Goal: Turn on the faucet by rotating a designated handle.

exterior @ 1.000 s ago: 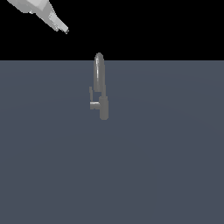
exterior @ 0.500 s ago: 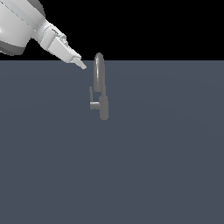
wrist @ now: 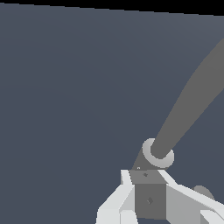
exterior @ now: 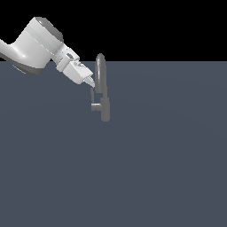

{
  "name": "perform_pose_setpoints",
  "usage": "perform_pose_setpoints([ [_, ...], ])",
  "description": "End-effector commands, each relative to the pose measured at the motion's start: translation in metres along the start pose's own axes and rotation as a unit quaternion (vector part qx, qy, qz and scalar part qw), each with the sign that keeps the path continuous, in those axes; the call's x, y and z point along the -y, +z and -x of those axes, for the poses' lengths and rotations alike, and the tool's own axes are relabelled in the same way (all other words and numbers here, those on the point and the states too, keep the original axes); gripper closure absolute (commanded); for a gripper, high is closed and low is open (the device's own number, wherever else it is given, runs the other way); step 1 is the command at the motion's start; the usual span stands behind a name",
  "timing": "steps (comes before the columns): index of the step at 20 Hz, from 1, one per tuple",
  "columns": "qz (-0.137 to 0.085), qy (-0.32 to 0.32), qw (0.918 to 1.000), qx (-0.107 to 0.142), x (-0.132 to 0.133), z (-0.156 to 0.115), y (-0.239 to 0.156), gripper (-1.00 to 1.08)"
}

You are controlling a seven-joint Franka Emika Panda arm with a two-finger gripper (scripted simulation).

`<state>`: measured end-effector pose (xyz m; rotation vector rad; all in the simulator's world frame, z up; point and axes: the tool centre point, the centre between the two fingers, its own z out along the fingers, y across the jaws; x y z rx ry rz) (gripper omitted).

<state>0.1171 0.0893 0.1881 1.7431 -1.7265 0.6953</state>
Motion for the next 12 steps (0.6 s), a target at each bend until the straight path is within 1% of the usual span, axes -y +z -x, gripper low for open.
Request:
perform_pose_setpoints([
  [1,0.004,0.005,1.0000,0.004,0.002,0.005,0.008,1.08],
  [8,0.005,0.007,0.9999,0.006,0.002,0.007,0.012,1.08],
  [12,0.001,0.010,0.9999,0.008,0.003,0.017,0.017,1.08],
])
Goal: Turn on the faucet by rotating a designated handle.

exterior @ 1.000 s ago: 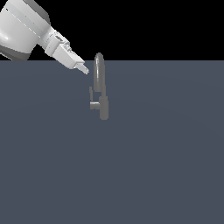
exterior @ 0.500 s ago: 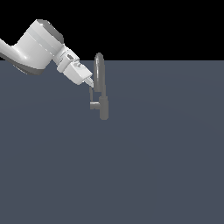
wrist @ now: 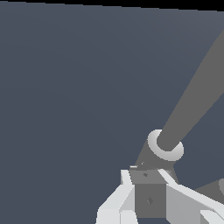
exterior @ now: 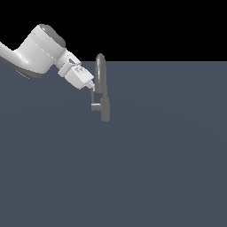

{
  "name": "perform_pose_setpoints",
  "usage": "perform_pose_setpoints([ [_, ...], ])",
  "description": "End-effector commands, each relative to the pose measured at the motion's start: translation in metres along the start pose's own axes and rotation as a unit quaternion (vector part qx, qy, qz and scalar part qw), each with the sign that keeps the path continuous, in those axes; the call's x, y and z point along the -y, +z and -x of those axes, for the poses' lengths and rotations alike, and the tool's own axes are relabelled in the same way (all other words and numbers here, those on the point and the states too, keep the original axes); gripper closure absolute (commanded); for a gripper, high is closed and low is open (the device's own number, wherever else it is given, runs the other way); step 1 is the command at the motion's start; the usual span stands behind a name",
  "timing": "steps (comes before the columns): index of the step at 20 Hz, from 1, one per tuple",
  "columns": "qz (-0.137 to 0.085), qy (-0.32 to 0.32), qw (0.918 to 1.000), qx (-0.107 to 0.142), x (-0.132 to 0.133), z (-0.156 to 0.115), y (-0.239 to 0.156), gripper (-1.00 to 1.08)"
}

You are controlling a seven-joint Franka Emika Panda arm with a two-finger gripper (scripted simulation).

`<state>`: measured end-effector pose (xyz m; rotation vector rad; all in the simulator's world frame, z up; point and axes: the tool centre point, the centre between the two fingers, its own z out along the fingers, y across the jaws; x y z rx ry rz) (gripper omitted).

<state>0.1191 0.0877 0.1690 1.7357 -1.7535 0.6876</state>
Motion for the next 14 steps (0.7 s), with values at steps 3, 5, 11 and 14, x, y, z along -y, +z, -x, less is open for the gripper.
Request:
perform_pose_setpoints([
  [3,-0.003,0.003,1.0000,0.002,0.000,0.009,0.005,1.08],
  [5,-0.003,0.003,1.0000,0.002,0.000,0.009,0.006,1.08],
  [11,-0.003,0.002,1.0000,0.002,-0.006,0.008,0.005,1.08],
  [14,-0.003,0.002,1.0000,0.002,-0.013,0.007,0.004,1.08],
])
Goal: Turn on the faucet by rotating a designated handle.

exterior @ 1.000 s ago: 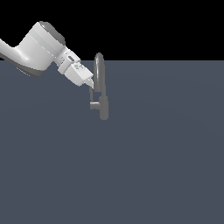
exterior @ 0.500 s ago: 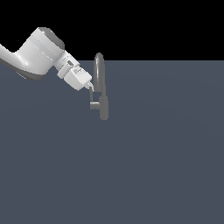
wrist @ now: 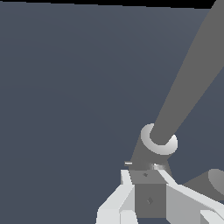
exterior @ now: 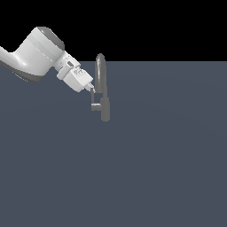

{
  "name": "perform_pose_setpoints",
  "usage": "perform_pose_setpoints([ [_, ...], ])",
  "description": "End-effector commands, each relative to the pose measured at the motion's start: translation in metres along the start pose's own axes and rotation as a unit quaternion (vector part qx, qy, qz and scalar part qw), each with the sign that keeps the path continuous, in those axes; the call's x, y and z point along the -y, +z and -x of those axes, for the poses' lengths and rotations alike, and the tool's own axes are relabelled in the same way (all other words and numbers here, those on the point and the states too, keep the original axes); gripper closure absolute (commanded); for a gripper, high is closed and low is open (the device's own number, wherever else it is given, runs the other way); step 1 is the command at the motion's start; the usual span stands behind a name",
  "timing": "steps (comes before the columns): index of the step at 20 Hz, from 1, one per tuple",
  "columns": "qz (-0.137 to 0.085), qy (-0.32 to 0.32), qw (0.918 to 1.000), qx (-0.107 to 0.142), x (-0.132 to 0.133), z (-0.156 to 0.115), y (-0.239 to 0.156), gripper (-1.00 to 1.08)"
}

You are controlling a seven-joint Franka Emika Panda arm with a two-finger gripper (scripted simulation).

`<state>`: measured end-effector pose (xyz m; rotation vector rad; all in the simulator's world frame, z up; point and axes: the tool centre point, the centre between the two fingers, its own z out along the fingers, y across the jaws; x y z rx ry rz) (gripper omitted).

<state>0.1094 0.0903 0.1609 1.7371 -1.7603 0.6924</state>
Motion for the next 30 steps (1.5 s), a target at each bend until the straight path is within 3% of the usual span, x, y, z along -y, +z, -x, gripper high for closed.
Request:
perform_pose_setpoints([
  [1,0.000,0.000,1.0000,0.000,-0.005,-0.001,-0.001,1.08],
  [15,0.000,0.000,1.0000,0.000,-0.038,-0.005,-0.006,1.08],
  [17,-0.005,0.001,1.0000,0.001,-0.033,-0.005,-0.007,1.08],
  [30,-0.002,0.000,1.0000,0.000,-0.069,0.007,0.005,1.08],
])
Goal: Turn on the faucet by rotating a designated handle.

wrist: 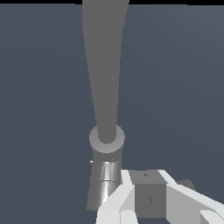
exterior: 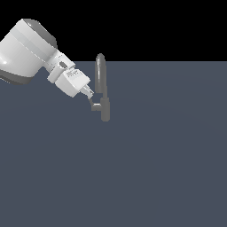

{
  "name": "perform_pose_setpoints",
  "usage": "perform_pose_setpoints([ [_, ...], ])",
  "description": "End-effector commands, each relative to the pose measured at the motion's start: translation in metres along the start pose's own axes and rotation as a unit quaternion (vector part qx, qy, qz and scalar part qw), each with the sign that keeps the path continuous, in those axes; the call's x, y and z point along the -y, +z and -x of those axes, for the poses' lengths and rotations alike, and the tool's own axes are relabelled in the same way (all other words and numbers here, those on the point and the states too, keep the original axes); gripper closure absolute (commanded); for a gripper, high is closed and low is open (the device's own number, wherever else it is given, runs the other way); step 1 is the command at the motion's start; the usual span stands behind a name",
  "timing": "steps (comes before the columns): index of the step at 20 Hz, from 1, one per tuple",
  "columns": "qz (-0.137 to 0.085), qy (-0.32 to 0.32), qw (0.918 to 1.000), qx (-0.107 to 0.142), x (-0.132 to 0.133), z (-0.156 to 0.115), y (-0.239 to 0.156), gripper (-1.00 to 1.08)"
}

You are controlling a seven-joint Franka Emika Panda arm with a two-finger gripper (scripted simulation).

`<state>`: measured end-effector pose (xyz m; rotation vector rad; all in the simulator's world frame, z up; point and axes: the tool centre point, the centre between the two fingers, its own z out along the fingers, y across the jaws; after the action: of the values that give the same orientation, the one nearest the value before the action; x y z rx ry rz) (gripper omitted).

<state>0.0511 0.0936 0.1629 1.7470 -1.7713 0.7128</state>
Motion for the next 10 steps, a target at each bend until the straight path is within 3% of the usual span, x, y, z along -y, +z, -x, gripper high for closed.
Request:
perform_pose_setpoints([
  [1,0.009,-0.004,1.0000,-0.002,-0.014,0.006,0.007,1.08],
  [10,0.004,-0.002,1.0000,-0.002,-0.026,0.016,0.016,1.08],
])
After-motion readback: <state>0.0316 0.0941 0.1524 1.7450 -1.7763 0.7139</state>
